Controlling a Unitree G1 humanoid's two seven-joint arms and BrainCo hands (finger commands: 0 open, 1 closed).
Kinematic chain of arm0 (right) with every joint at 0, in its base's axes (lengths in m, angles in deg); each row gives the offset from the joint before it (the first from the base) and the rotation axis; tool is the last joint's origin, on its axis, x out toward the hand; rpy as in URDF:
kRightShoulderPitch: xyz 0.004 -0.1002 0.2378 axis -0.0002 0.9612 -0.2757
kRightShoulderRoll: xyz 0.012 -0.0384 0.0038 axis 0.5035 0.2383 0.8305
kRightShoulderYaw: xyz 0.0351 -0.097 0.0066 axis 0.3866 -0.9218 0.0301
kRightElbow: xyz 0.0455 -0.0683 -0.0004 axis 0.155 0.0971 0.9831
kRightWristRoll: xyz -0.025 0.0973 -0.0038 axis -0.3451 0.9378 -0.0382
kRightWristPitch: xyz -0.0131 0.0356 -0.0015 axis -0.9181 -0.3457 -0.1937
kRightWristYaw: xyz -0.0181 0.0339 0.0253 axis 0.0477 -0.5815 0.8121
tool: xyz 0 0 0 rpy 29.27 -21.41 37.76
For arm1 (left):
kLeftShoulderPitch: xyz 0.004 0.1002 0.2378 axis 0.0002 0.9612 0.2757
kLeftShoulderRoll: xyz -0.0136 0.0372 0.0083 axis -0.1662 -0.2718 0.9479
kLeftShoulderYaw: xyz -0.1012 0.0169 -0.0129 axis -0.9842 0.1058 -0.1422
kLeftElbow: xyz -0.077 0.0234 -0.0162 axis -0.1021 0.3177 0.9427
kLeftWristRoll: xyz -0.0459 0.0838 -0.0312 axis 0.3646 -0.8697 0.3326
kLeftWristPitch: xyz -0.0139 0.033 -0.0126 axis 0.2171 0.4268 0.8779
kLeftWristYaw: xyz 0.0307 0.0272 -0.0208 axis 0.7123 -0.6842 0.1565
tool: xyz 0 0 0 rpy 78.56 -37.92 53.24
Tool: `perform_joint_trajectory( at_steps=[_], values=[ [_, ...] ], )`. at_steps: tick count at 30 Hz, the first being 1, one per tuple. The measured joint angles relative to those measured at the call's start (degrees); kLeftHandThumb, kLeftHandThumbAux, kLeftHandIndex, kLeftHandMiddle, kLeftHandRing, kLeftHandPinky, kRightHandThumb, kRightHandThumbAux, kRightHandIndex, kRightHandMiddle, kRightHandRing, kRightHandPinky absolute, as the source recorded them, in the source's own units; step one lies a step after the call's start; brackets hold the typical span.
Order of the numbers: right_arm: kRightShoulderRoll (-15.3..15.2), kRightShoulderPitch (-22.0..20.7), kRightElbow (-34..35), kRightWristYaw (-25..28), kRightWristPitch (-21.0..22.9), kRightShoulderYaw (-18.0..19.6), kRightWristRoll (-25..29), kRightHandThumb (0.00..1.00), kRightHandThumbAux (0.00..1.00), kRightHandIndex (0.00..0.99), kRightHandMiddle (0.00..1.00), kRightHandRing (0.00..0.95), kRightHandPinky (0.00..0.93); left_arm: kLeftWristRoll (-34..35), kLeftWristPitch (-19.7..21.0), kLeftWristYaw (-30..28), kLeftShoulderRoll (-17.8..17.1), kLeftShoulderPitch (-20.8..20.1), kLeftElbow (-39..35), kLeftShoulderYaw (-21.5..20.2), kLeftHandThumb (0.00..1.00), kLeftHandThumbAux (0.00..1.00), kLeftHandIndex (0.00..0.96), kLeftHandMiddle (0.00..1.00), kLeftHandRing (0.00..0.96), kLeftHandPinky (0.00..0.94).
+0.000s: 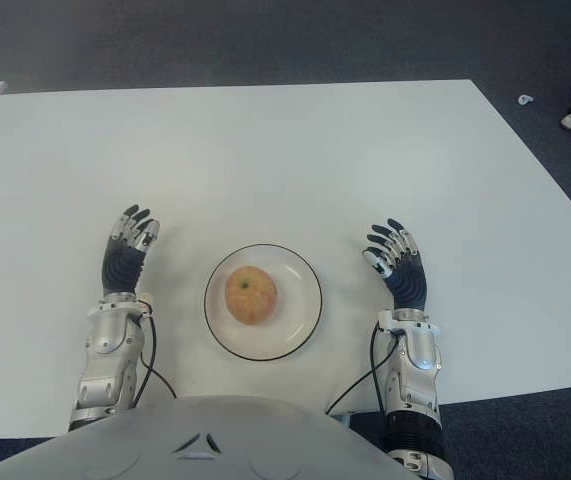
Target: Put the apples into the plate.
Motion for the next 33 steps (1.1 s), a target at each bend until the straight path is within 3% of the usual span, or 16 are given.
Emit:
perform_joint_trajectory(
  at_steps=[4, 8, 14, 33],
  values=[
    [0.0, 0.2, 0.2, 0.0, 0.0, -0.2, -0.3, 0.699, 0.677, 0.152, 0.274, 0.286, 0.334, 0.6, -4.5, 0.5, -0.1, -1.9, 6.9, -0.4, 0.069, 0.547, 0.122, 0.193, 0.209, 0.217],
    [-0.1, 0.3, 0.3, 0.0, 0.0, -0.3, -0.5, 0.699, 0.677, 0.153, 0.274, 0.286, 0.336, 0.8, -6.4, 0.8, -0.2, -3.2, 9.5, -0.5, 0.062, 0.549, 0.12, 0.196, 0.209, 0.218],
    [-0.1, 0.5, 0.5, 0.0, 0.0, -0.3, -0.5, 0.699, 0.677, 0.153, 0.274, 0.286, 0.336, 0.8, -6.8, 0.8, -0.2, -3.7, 11.3, -0.5, 0.067, 0.56, 0.135, 0.207, 0.228, 0.256],
    [-0.8, 0.9, 0.9, 0.6, 0.4, -0.1, 0.2, 0.699, 0.677, 0.153, 0.274, 0.286, 0.336, 1.6, -9.0, -0.2, -0.2, -3.2, 12.1, 0.3, 0.098, 0.574, 0.123, 0.197, 0.221, 0.252]
  ],
)
